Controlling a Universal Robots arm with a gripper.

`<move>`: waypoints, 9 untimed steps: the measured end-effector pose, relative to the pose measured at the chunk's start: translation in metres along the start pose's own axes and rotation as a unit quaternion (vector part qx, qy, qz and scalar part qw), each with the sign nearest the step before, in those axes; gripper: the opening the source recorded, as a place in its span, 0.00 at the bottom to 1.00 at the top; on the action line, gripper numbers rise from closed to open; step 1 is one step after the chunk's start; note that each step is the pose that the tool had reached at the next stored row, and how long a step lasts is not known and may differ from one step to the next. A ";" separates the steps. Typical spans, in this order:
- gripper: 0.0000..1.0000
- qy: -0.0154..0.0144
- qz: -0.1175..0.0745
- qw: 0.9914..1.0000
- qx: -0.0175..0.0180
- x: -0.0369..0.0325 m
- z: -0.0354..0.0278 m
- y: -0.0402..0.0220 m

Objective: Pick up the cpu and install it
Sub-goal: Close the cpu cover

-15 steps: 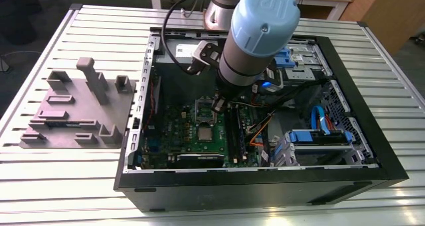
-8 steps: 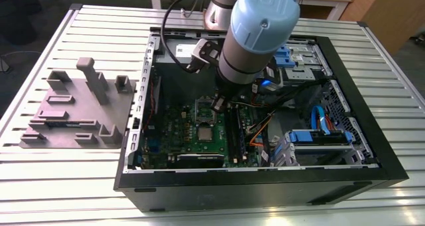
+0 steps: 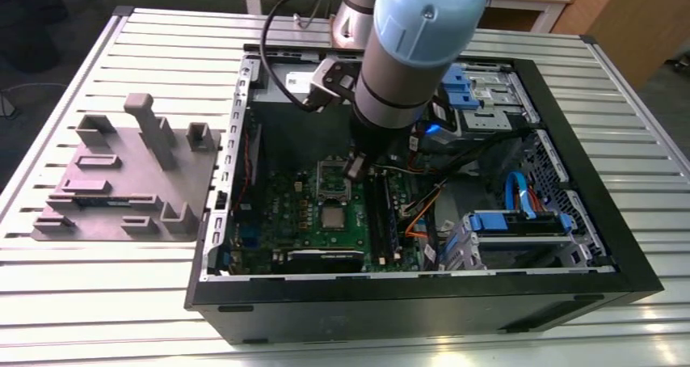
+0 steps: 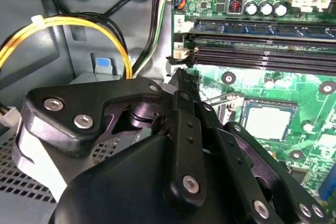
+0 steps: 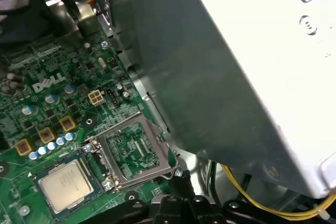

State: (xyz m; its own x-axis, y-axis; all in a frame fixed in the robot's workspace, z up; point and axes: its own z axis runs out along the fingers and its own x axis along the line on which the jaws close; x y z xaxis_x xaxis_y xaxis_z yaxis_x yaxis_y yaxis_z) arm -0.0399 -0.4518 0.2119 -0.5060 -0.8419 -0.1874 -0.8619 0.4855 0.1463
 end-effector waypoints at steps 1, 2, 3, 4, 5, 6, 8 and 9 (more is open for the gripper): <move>0.10 0.000 0.000 1.000 0.000 -0.0005 -0.0013 0.0006; 0.10 0.001 0.000 1.000 0.001 -0.0008 -0.0027 0.0013; 0.10 0.002 0.000 1.000 0.001 -0.0011 -0.0041 0.0019; 0.10 0.002 0.000 1.000 0.001 -0.0014 -0.0054 0.0026; 0.10 0.003 0.000 1.000 0.002 -0.0016 -0.0068 0.0032; 0.10 0.004 0.000 1.000 0.002 -0.0018 -0.0079 0.0038; 0.10 0.007 -0.001 1.000 0.004 -0.0021 -0.0099 0.0051; 0.10 0.009 -0.001 1.000 0.005 -0.0021 -0.0110 0.0057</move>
State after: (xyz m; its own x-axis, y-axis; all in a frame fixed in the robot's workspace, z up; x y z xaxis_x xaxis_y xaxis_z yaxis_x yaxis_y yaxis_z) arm -0.0434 -0.4498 0.2238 -0.5045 -0.8465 -0.1701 -0.8628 0.4869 0.1361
